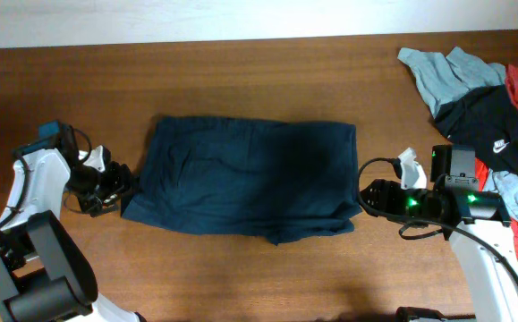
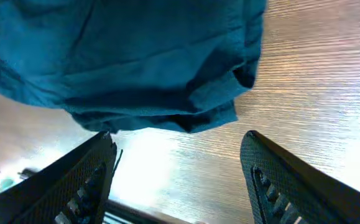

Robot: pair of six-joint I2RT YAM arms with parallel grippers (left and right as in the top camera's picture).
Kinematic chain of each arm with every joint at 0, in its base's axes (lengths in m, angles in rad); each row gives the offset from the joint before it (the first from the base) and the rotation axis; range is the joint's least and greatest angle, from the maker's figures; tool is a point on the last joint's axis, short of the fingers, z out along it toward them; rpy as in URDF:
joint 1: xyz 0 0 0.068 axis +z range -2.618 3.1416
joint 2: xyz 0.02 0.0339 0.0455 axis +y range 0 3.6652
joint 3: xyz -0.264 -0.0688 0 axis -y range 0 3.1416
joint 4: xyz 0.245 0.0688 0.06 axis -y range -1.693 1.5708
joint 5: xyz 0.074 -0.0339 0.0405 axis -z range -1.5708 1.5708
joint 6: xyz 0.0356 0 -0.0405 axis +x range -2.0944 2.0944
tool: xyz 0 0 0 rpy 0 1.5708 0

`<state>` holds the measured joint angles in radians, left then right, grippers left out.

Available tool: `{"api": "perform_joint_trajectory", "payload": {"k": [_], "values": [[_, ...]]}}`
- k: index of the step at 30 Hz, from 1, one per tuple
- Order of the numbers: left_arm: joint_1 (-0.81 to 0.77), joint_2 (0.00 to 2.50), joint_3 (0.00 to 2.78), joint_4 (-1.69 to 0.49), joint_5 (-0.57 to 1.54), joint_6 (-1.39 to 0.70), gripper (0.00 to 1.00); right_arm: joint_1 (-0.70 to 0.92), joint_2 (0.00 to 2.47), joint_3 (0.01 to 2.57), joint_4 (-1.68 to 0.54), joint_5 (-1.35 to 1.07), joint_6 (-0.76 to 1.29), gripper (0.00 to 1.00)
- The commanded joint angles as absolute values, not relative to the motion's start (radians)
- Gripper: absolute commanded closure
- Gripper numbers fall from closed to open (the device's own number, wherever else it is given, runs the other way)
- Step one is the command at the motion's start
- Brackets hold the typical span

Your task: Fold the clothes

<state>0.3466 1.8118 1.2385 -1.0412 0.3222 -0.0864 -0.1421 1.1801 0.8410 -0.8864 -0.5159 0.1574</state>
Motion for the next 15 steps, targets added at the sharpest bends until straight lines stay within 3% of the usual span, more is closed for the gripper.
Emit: {"api": "perform_joint_trajectory", "payload": {"k": [1, 12, 14, 15], "values": [[0.352, 1.789, 1.281, -1.036, 0.376, -0.061, 0.32, -0.136, 1.171, 0.844, -0.888, -0.610, 0.135, 0.34], [0.257, 1.649, 1.480, -1.011, 0.408, 0.078, 0.32, -0.136, 0.863, 0.844, -0.905, -0.646, 0.134, 0.32], [0.226, 1.631, 1.481, -0.990, 0.411, 0.080, 0.17, -0.136, 0.806, 0.844, -0.903, -0.643, 0.134, 0.26], [0.209, 1.624, 1.481, -0.978, 0.435, 0.081, 0.05, -0.136, 0.765, 0.844, -0.902, -0.642, 0.134, 0.05]]}}
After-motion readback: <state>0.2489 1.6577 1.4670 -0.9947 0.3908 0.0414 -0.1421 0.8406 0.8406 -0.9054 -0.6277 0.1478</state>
